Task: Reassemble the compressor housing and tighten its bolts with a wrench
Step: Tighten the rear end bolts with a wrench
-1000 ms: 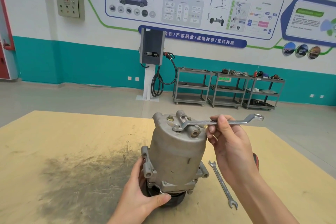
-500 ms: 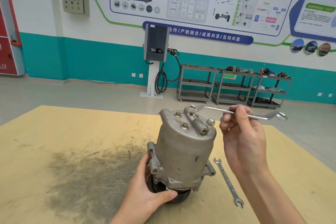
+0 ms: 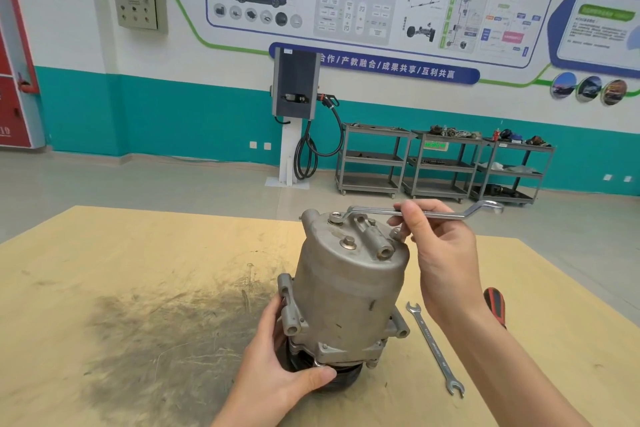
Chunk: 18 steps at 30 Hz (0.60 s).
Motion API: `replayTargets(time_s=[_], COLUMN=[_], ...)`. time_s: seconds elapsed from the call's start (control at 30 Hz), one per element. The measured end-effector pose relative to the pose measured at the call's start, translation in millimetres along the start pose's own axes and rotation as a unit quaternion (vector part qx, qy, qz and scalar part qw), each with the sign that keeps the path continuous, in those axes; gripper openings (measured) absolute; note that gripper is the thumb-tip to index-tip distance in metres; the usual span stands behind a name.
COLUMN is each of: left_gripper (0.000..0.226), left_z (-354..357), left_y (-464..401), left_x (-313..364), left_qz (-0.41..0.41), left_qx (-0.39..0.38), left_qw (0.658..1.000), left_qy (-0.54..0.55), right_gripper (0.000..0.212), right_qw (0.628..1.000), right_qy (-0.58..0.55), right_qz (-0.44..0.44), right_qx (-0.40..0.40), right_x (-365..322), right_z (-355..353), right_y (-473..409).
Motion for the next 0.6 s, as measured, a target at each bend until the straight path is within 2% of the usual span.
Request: replayTargets(time_s=[0.13,0.27,0.6], left_gripper=[0.114,0.117,0.119], left_z=[0,-1,-6], left_y=[0,0,-1], left_x=[-2,-5,-13], left_qz=[0.002,0.0,-0.014], left_qx=[0.001,0.002,0.008], left_qw=[1.0,1.0,1.0], left_qy=[0.0,0.004,0.001], right_gripper=[0.029,0.021,0.021], right_qw=[0.999,0.997,0.997], right_qy=[0.029,0.061,0.004], right_qz=[-0.017,-0.038,-0.066], right_qx=[0.003,0.032,0.05], right_x=[0,5,12], right_z=[-1,-3,3], right_y=[1,13,21])
Point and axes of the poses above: each hand's wrist, its own y-axis away from the middle knuckle, its own z-axis out of the palm, x = y × z, the point moved 5 cm from there along -y, towards the middle knuckle, and after that the axes turned 5 degrees about -x, right-handed, at the moved point
